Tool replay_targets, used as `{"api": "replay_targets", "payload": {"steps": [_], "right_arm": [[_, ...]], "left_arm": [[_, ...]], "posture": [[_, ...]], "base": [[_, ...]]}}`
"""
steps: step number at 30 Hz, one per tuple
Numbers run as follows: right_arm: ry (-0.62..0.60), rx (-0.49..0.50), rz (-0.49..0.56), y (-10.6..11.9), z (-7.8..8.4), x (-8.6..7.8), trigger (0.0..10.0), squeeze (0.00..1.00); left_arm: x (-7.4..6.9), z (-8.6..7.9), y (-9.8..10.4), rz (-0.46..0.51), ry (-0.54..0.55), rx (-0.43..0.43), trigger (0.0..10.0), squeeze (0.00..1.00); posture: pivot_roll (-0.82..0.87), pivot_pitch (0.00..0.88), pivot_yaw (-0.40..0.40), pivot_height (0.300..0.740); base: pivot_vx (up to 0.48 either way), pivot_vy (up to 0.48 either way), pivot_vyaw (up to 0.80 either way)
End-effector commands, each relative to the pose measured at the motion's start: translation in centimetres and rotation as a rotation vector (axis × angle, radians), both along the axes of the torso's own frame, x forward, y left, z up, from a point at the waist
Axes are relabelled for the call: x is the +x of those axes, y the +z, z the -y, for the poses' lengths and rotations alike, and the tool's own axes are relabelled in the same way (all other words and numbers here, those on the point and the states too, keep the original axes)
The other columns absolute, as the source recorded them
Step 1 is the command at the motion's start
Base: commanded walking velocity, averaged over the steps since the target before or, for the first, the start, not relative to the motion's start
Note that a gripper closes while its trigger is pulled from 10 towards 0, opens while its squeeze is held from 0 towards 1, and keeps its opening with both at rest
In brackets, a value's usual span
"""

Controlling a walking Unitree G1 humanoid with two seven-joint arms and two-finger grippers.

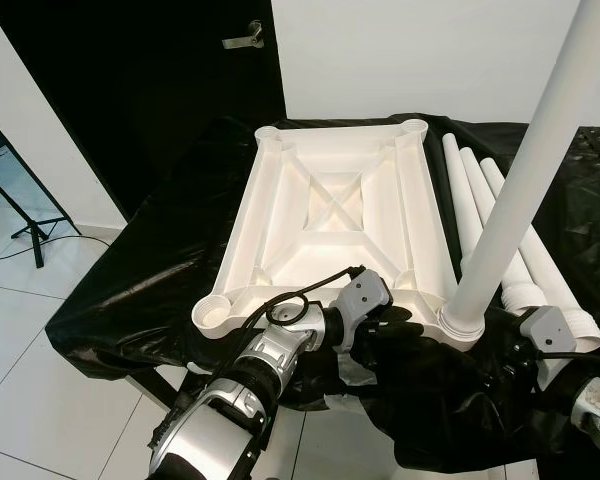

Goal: Building children table

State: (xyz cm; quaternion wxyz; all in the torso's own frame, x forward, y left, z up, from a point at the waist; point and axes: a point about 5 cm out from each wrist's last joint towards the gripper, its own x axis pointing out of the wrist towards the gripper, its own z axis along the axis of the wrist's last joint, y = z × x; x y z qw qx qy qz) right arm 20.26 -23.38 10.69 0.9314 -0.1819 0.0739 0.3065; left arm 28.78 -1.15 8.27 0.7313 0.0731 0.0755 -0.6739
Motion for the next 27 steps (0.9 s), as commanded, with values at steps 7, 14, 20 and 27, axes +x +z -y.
{"api": "replay_targets", "payload": {"steps": [7,14,20,27], "right_arm": [[0.015,-0.001,-0.013,-0.1,0.3,0.1,10.0,0.00],[0.006,0.011,0.049,1.2,0.5,0.9,10.0,0.00],[0.017,0.036,0.080,1.4,-0.3,1.2,10.0,0.00],[0.028,0.064,0.108,1.4,-1.4,1.9,10.0,0.00]], "left_arm": [[-1.7,-0.9,-3.2,-0.121,-0.088,0.133,10.0,0.00],[-1.8,-0.8,-3.1,-0.122,-0.092,0.131,10.0,0.00],[-1.9,-0.8,-3.2,-0.126,-0.087,0.124,10.0,0.00],[-1.9,-0.9,-3.3,-0.128,-0.084,0.124,10.0,0.00]], "posture": [[0.04,0.000,0.071,0.740],[0.04,0.000,0.065,0.740],[0.05,0.000,0.062,0.740],[0.05,0.000,0.061,0.740]], "base": [[0.000,0.000,0.00],[0.000,0.000,0.00],[0.000,0.000,0.00],[0.000,0.000,0.00]]}}
